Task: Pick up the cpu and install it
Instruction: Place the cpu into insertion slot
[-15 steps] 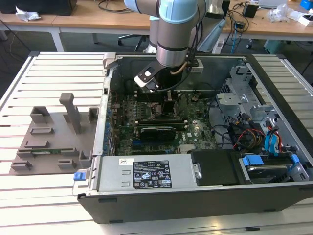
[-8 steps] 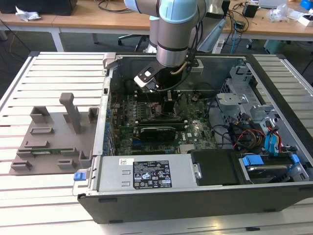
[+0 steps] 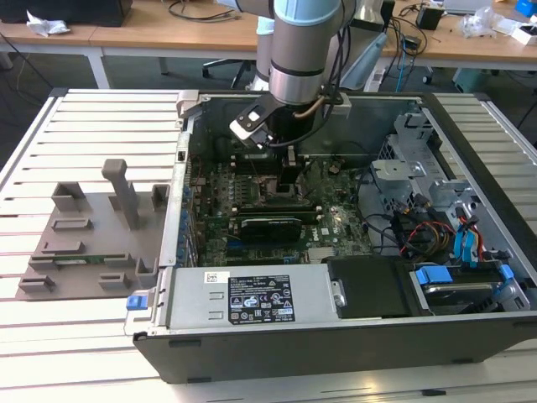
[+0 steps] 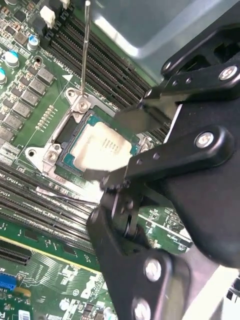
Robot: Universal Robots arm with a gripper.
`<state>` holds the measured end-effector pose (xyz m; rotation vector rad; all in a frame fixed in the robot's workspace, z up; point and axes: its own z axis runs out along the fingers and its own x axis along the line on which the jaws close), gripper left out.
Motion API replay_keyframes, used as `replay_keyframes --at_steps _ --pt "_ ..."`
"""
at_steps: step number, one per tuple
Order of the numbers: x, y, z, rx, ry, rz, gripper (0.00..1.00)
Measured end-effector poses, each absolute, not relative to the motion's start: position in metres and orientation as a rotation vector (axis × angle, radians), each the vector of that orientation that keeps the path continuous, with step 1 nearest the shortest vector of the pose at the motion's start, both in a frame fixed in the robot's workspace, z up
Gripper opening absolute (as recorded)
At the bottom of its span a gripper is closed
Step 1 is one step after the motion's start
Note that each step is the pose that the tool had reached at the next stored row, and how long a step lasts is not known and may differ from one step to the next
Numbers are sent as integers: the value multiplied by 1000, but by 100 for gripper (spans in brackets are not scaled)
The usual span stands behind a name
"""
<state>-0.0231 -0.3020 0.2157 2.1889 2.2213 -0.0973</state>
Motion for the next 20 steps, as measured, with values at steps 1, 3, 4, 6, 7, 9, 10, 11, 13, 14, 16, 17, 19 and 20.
replay_keyframes --at_steps 1,3,4,6,7,9,10,11,13,14,16,17,19,20 --pt "-23 -302 217 2189 2221 -97 47" --pt "-23 -302 221 2189 2221 -97 36" --pt "-23 -302 221 2189 2221 -97 29" --pt "-23 -302 223 2189 2221 -97 24" --pt "-23 -302 224 2189 2221 -97 18" --pt "-23 -302 228 2189 2221 -97 11" --pt "-23 -302 231 2189 2221 -97 11" --pt "-23 -302 233 2189 2221 -97 11" --pt "-23 -302 241 2189 2221 -97 11" --pt "-23 -302 248 2189 2221 -97 11" --pt "-23 -302 260 2189 2221 -97 11" --pt "-23 -302 264 2189 2221 -97 11" --pt "-23 -302 272 2190 2221 -96 11" --pt "-23 -302 279 2190 2222 -96 11"
